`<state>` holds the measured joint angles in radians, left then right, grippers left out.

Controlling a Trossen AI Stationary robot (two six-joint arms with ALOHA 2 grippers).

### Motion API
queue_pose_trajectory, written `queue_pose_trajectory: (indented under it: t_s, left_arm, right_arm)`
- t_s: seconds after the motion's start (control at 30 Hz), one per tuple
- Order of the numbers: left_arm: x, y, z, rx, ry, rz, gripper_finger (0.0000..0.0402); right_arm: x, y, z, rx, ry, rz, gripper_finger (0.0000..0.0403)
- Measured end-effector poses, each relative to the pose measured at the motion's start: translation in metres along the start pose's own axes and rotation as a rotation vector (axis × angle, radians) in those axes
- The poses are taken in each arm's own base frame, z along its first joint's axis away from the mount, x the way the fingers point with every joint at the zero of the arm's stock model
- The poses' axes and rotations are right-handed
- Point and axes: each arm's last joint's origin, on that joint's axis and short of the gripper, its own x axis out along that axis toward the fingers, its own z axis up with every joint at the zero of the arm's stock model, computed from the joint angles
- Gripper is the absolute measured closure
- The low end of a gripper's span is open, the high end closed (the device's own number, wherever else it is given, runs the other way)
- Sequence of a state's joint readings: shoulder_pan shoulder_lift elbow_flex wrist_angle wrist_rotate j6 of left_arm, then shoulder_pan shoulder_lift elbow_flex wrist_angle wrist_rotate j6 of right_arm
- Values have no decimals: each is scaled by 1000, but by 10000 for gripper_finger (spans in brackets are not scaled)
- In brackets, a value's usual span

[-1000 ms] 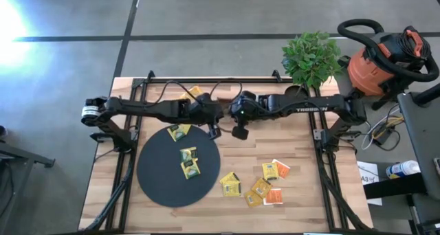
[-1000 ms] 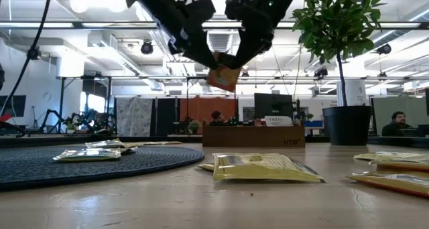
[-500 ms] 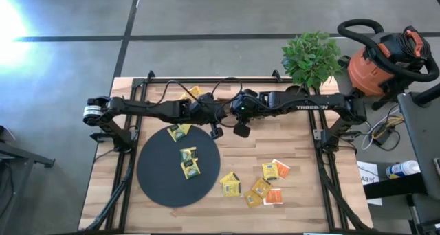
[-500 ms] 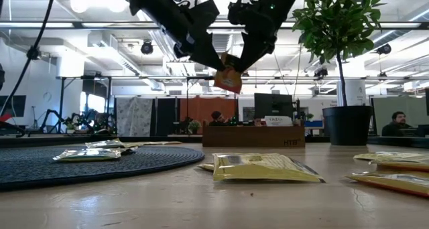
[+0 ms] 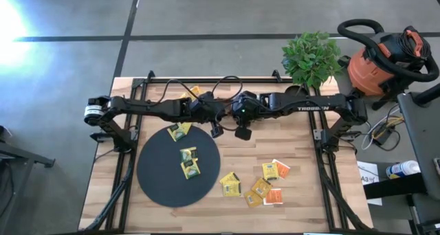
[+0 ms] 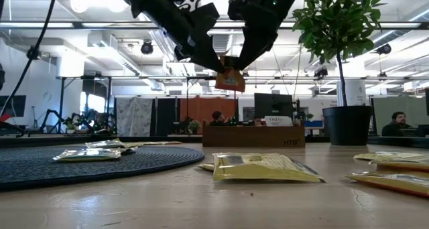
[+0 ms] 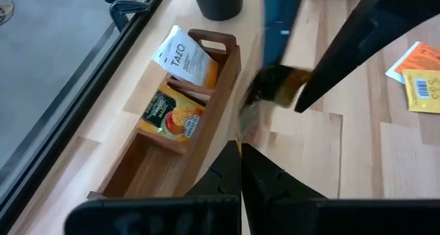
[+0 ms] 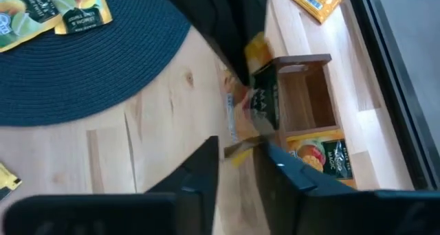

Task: Pick & Place Tea
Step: Put the orange tea bag into the middle section of the wooden organizer

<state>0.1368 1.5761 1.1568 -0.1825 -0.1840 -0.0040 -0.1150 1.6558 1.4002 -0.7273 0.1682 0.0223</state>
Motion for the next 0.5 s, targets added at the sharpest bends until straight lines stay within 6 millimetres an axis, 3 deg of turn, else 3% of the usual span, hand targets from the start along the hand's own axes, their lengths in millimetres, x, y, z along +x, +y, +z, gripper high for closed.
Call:
queue_pose_trajectory:
  t_s: [0.27,0.5]
  left_arm:
    - [0,-1,1,6,-7,-13,401]
    - [0,-2,0,9,2,-53,401]
  right_arm:
    - [0,-1,0,-30,-1,-18,223]
    - [-1,-5,-4,-93,48,-149,204]
